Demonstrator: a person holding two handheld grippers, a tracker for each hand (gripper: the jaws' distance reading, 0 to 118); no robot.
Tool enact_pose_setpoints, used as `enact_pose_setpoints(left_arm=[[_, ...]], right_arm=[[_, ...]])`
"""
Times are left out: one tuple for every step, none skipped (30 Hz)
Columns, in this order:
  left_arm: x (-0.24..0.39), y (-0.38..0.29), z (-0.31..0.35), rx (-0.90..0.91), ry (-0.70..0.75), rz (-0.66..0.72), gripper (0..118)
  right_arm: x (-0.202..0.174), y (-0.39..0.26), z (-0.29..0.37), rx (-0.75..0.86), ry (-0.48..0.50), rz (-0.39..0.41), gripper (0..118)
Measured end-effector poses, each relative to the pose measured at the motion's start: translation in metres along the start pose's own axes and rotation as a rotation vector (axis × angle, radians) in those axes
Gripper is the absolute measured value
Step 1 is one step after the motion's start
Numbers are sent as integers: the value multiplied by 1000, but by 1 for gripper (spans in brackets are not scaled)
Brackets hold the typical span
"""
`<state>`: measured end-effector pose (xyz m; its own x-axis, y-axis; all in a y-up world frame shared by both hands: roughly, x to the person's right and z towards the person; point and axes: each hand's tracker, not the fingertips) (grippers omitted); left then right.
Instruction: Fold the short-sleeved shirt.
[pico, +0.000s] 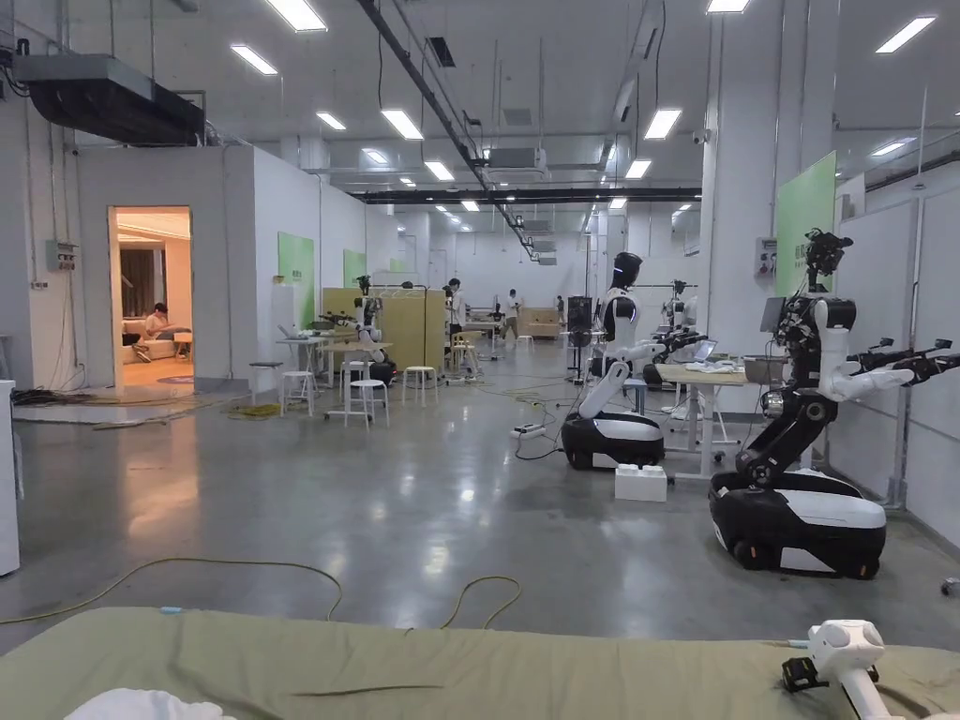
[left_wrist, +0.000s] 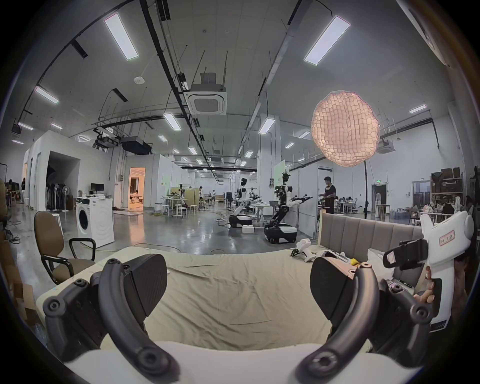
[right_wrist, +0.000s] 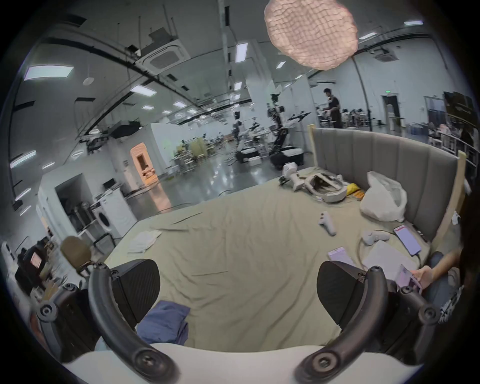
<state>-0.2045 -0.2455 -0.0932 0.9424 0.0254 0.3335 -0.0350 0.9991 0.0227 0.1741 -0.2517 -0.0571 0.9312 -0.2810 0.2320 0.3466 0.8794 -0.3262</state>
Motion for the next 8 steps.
enact_pose_setpoints(left_arm=[[0,0,0,-4,-4,-3,113],[0,0,0,-7,-6,-9,113],[1,0,0,-8,-7,-15,113],[2,0,1,-7,-6,-25,113],[2,0,2,-6,-6,-33,113],[3,0,2,-6,-8,-36,113],[3,0,2,-7,-9,-37,113],[3,0,2,-8,-10,-35,113]], right_arm=[[2,-2,-2,-7,53,-13,118],[3,-2,-3,-26,81,-22,118],[5,-2,-4,-14,82,-53,118],[6,-3,-4,-9,55,-65,118],[6,-2,-5,-14,21,-71,118],[8,-1,-5,-4,23,-68,118],[10,0,-4,13,28,-62,118],[12,0,-3,28,36,-59,118]])
